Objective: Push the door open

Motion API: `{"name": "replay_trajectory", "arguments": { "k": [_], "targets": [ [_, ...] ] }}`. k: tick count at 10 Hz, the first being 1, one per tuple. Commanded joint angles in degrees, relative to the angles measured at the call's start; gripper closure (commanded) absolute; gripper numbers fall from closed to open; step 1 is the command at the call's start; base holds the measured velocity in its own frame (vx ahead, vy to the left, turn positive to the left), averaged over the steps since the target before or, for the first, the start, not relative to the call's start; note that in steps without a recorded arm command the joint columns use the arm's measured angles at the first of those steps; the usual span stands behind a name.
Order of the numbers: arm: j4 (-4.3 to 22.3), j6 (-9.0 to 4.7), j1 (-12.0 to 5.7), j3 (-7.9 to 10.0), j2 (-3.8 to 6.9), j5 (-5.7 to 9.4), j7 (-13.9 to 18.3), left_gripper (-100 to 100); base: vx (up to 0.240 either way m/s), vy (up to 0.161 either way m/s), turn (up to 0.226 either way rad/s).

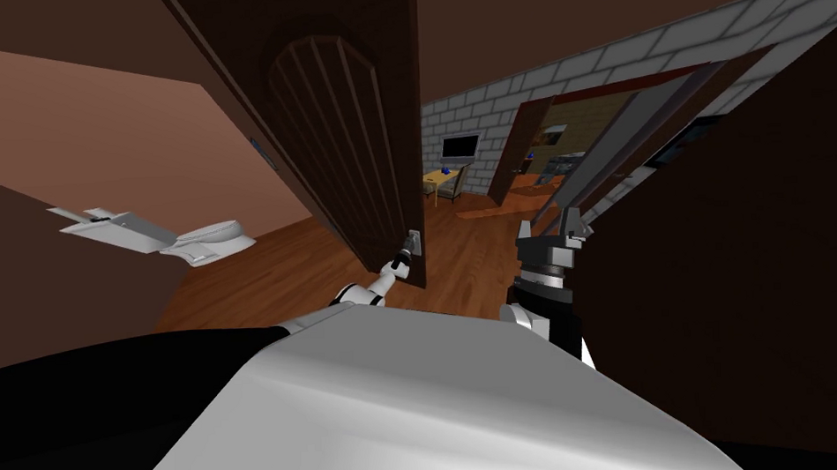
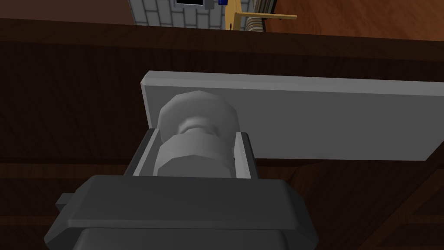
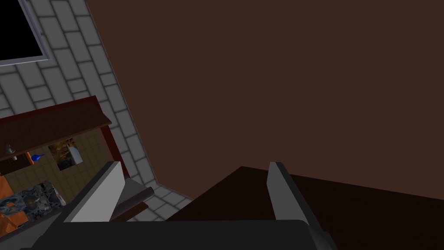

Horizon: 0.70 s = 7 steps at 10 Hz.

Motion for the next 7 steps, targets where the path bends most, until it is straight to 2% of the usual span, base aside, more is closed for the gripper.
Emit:
{"name": "replay_trajectory", "arguments": {
  "k": [1,2,7],
  "targets": [
    [-0.8,0.0,-0.16,0.98,0.73,0.27,-0.4,100,0.172,-0.085,0.025],
    [-0.8,0.0,-0.16,0.98,0.73,0.27,-0.4,100,0.135,-0.078,0.017],
    [-0.5,0.02,-0.04,4.26,2.12,1.3,-1.5,100,0.174,-0.122,0.05]
  ]
}}
